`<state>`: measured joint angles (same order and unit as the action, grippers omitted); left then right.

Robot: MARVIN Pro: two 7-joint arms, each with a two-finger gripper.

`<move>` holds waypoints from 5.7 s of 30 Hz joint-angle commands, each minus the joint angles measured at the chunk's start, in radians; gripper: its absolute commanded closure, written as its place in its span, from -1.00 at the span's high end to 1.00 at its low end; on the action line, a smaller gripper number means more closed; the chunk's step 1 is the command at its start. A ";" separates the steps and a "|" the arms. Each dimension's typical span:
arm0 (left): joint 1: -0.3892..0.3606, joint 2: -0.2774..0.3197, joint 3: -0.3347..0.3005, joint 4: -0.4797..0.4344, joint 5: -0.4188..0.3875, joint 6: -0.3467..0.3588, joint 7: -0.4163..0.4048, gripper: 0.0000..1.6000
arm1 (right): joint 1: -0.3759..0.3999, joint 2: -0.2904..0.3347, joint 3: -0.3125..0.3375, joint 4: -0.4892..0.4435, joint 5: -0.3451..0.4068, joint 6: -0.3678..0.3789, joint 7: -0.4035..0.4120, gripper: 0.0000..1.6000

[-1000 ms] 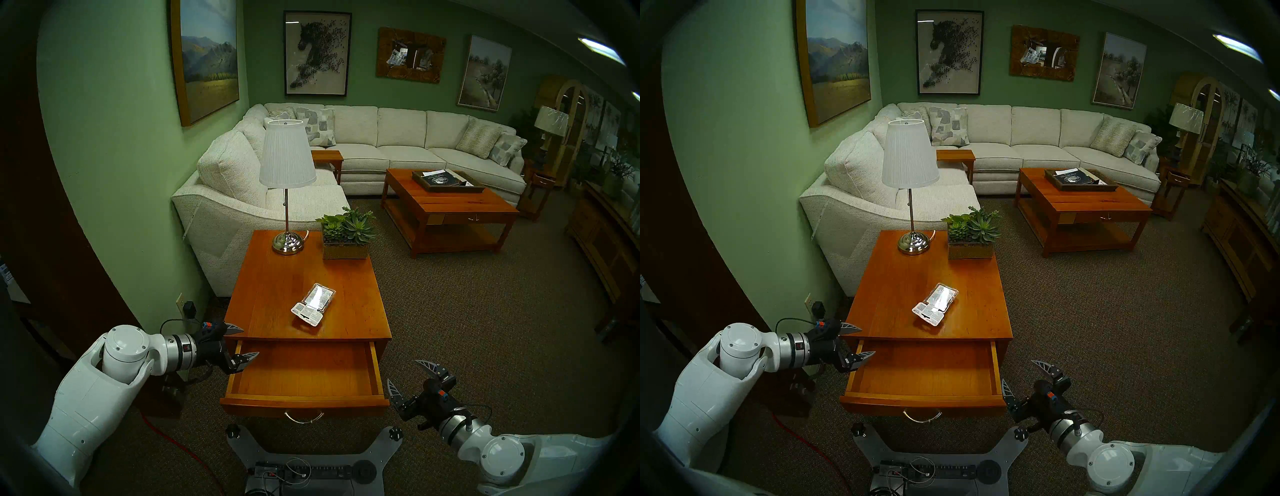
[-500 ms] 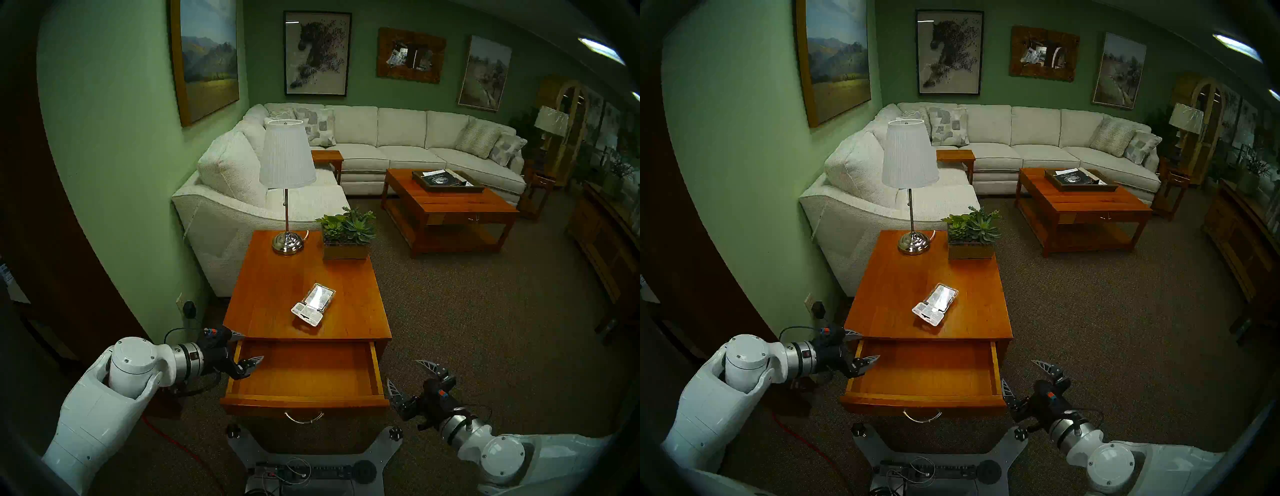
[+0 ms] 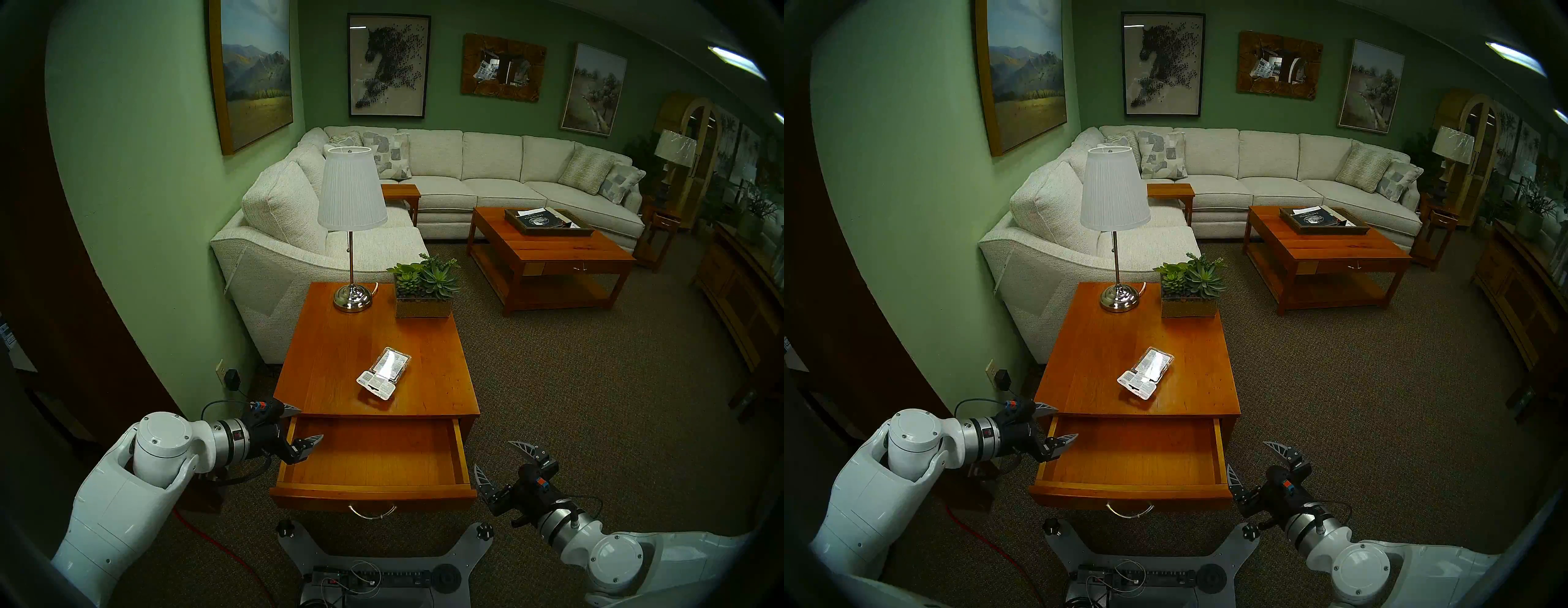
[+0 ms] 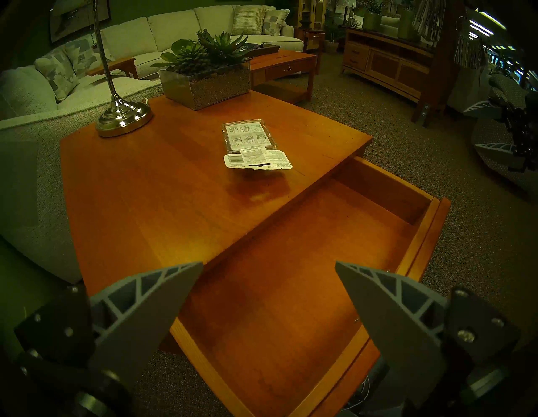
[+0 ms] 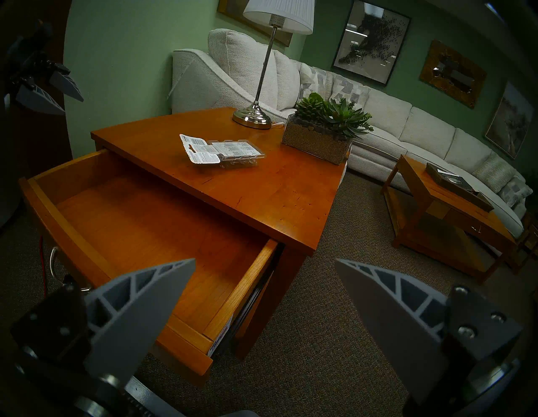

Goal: Open the drawer, take out the contents and close the drawer

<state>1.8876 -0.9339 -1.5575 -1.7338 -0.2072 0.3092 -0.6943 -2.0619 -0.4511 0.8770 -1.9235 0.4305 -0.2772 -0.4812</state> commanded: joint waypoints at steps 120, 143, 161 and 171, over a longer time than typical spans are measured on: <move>-0.016 0.003 -0.012 -0.023 -0.007 -0.009 -0.006 1.00 | 0.511 -0.651 -0.199 0.551 -0.098 0.373 0.110 1.00; -0.017 0.004 -0.011 -0.022 -0.007 -0.008 -0.006 1.00 | 0.675 -0.766 -0.193 0.708 -0.140 0.361 0.182 1.00; -0.014 0.003 -0.013 -0.025 -0.009 -0.009 -0.004 1.00 | 0.583 -0.697 -0.226 0.649 -0.160 0.398 0.196 1.00; -0.017 0.005 -0.009 -0.019 -0.006 -0.008 -0.005 1.00 | 0.430 -0.586 -0.261 0.515 -0.154 0.352 0.170 1.00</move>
<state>1.8877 -0.9284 -1.5571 -1.7339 -0.2085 0.3075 -0.7005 -1.5306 -1.1221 0.6265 -1.2986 0.2817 0.1150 -0.2857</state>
